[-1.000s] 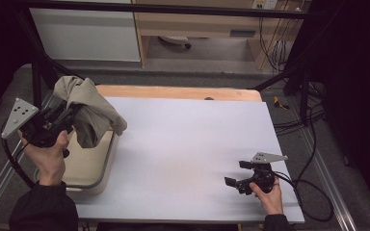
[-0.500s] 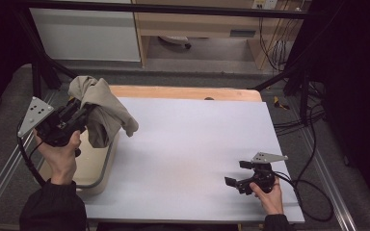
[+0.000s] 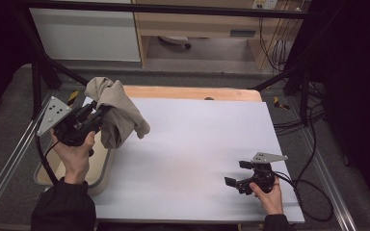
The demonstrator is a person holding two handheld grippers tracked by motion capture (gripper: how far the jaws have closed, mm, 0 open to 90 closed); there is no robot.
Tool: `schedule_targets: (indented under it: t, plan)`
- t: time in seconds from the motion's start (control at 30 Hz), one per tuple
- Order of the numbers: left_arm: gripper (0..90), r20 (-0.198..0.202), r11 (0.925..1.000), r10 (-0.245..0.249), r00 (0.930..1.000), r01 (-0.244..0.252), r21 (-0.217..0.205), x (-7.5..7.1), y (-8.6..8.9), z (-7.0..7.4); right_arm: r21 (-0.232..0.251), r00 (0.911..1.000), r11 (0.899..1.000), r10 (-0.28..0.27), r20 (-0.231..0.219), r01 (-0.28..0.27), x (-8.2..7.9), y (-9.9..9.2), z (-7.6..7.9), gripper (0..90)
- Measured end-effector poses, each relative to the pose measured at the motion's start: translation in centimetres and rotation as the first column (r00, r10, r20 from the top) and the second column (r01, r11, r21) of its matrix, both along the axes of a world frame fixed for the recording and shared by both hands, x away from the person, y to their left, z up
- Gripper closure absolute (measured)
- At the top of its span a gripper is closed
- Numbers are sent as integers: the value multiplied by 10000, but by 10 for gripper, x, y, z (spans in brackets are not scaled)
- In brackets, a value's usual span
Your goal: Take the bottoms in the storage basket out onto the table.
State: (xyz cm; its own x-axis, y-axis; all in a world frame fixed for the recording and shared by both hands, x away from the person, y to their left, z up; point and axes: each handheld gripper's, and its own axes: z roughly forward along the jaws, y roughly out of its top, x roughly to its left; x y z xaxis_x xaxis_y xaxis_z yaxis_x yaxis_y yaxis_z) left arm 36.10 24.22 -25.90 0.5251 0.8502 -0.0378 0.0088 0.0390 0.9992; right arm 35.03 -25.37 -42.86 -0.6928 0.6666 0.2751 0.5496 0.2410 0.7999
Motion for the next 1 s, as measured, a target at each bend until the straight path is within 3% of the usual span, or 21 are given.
schedule_targets:
  t: [0.5,1.0]
  plan:
    - [722,-297,9979,-520,9982,531,368,5,-31,-12,8,10000,10000,-16,7,16,0,0,0,6]
    - [722,-813,9920,-1040,9913,1092,633,13,-59,-29,3,10000,10000,-13,28,13,0,0,0,6]
